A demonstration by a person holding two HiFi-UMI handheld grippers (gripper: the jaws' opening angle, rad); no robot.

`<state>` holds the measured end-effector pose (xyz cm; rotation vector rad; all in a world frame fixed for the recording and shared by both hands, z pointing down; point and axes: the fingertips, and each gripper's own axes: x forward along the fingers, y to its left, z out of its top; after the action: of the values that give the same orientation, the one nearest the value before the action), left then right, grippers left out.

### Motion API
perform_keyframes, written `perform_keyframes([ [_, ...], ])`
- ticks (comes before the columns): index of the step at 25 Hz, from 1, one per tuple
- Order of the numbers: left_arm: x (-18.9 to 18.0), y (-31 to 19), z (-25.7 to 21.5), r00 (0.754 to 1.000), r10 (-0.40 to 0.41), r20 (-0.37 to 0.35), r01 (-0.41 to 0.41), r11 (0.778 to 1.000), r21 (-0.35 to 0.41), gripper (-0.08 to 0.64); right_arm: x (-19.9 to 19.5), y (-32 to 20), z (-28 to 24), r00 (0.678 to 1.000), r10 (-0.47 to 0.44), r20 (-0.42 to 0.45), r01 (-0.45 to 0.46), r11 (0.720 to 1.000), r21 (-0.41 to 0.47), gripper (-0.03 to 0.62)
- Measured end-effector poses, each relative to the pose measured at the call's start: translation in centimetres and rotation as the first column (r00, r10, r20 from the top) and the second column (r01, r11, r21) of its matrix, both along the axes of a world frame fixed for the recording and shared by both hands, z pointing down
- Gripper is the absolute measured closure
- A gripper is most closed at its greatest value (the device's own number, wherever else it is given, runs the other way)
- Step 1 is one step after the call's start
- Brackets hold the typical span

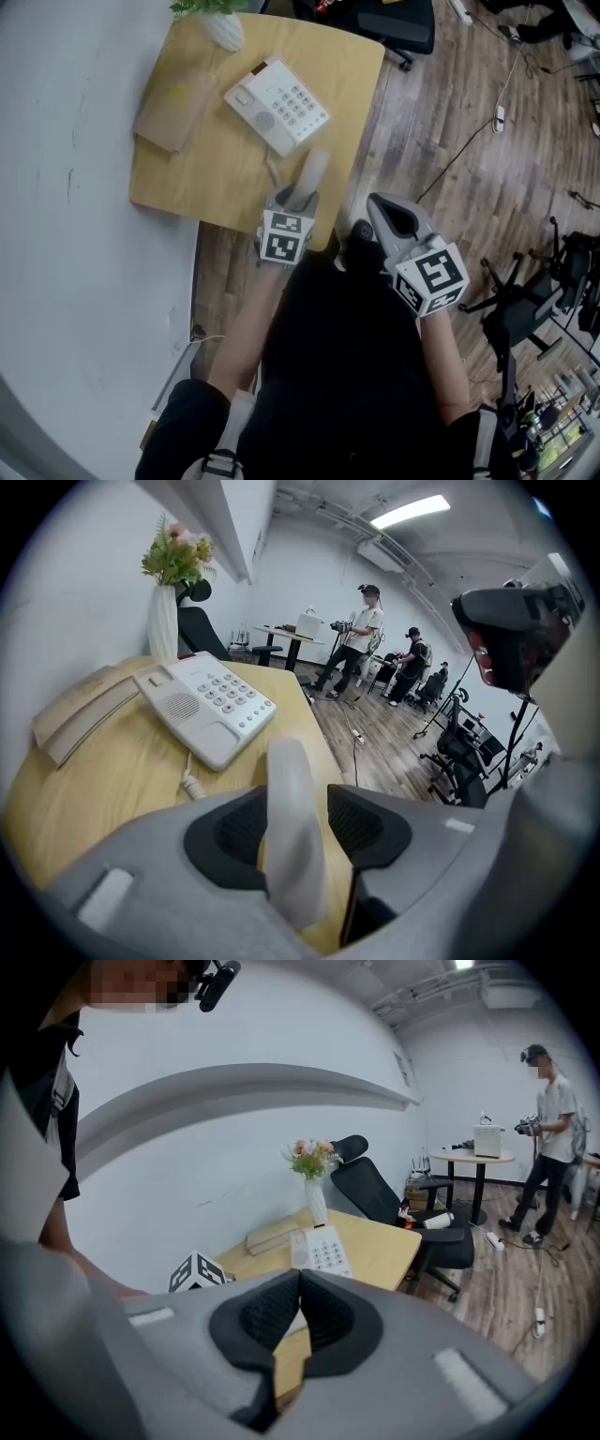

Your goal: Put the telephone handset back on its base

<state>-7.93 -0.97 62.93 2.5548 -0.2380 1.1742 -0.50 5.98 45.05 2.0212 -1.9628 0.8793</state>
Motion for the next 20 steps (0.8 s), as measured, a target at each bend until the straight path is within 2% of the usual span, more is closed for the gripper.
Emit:
perform_keyframes([
  [8, -0.2, 0.5, 2.1, 0.997, 0.016, 0.070, -0.016, 1.000, 0.004, 0.346, 0.4, 0.9, 0.4, 1.000, 0.019, 0.014, -0.018, 1.000, -0.018, 0.589],
  [20, 0.0, 1.0, 3.9, 0.992, 0.028, 0.122, -0.034, 0.998, 0.046, 0.341, 0.4, 1.7, 0.9, 1.000, 0.023, 0.021, -0.022, 0.999, -0.035, 0.589],
])
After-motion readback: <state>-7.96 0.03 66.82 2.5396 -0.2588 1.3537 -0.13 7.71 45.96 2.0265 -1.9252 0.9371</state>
